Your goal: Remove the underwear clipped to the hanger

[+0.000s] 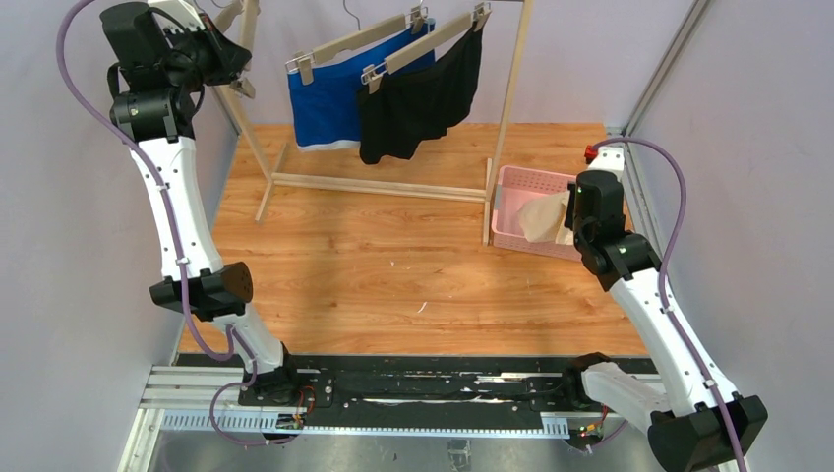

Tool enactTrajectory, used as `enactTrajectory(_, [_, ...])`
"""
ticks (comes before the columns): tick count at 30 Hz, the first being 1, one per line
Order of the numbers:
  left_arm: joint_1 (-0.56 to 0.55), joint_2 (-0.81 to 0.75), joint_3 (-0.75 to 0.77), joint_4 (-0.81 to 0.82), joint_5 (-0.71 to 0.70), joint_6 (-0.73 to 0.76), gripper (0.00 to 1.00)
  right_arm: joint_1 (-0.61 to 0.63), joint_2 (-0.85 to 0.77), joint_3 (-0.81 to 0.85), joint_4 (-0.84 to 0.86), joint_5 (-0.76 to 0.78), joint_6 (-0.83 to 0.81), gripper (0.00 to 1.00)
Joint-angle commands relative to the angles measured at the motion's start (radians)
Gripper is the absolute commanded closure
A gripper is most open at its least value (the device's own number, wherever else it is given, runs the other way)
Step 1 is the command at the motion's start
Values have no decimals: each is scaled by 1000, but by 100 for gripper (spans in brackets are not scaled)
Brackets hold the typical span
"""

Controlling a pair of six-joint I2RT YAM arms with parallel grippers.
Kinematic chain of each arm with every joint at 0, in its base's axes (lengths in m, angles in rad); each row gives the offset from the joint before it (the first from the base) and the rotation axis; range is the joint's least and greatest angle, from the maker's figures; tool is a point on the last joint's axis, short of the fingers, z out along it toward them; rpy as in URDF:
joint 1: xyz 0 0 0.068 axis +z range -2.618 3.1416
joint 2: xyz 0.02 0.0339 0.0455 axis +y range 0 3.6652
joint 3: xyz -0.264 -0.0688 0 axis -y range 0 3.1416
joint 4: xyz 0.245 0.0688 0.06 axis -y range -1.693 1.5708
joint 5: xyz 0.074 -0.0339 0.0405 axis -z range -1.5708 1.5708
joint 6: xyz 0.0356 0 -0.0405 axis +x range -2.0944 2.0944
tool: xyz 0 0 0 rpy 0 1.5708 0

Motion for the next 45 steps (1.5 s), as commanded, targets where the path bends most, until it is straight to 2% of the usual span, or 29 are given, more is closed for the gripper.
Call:
enactTrajectory(1, [9, 21, 4, 62, 25, 4, 100, -21, -23, -19, 48, -5, -13, 99])
enactTrajectory(10, [9, 69, 10, 72, 1, 18, 100, -26, -33, -28, 47, -15, -15, 99])
enactTrajectory(16, [10, 137, 86, 95, -4, -20, 100, -26, -35, -47, 47, -29, -19, 99])
enactTrajectory(23, [9, 174, 83, 137, 8, -59, 99, -26, -40, -69, 48, -26, -21, 99])
enactTrajectory(27, [9, 151, 47, 147, 6, -44, 88, -26, -29, -77, 53, -29, -28, 99])
enactTrajectory(31, [10, 113, 33, 137, -19, -17, 80, -26, -1, -79, 70, -31, -38, 85])
enactTrajectory(34, [10, 88, 33, 108, -53, -1, 69, -26, 21, -68, 86, -30, -47, 82])
enactTrajectory(37, [9, 66, 21, 88, -70, 16, 62, -27, 40, -50, 101, -71, -61, 75])
enactTrajectory(43, [9, 28, -12, 96, -94, 25, 52, -32, 85, -12, 135, -108, -82, 74])
enactTrajectory(45, [9, 19, -11, 91, -107, 31, 41, -35, 105, 9, 145, -127, -89, 73])
